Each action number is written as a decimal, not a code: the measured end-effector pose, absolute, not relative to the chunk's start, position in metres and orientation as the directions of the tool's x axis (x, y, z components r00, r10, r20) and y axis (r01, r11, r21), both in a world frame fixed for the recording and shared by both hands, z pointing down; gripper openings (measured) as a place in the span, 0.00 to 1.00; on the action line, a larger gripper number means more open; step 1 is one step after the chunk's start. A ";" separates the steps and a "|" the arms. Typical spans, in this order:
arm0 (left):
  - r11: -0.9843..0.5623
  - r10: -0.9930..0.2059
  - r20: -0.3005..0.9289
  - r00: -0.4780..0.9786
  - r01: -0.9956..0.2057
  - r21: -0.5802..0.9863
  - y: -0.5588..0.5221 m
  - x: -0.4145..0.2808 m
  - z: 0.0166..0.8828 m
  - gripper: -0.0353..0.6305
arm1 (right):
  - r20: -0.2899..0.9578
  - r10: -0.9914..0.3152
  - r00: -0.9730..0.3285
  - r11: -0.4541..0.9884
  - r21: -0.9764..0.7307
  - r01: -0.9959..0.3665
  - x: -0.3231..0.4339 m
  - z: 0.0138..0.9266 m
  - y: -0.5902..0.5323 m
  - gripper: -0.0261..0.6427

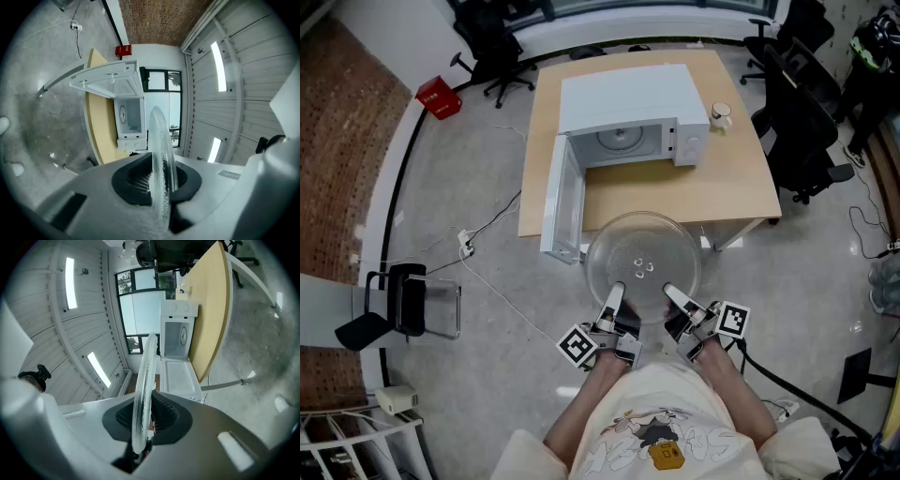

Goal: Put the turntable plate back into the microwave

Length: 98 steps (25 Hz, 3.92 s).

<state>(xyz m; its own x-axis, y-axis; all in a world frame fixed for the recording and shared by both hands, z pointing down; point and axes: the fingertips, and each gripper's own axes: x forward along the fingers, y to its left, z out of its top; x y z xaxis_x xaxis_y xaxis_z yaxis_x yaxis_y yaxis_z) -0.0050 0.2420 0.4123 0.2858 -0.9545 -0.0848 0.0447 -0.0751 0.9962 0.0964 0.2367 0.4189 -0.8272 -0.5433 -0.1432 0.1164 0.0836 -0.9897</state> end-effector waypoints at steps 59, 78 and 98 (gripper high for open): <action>-0.072 -0.978 -0.083 0.190 0.063 0.995 -0.088 -0.062 0.522 0.10 | -0.107 -0.629 -0.770 0.091 -0.994 0.064 0.046 0.521 -0.090 0.10; -0.056 -0.994 -0.062 0.087 0.065 0.996 -0.202 -0.126 0.583 0.10 | -0.103 -0.690 -0.717 0.069 -0.995 0.077 -0.014 0.581 -0.208 0.09; -0.006 -0.995 -0.012 0.101 0.060 0.998 -0.231 -0.134 0.596 0.12 | -0.017 -0.770 -0.638 -0.027 -0.998 0.059 -0.029 0.603 -0.269 0.10</action>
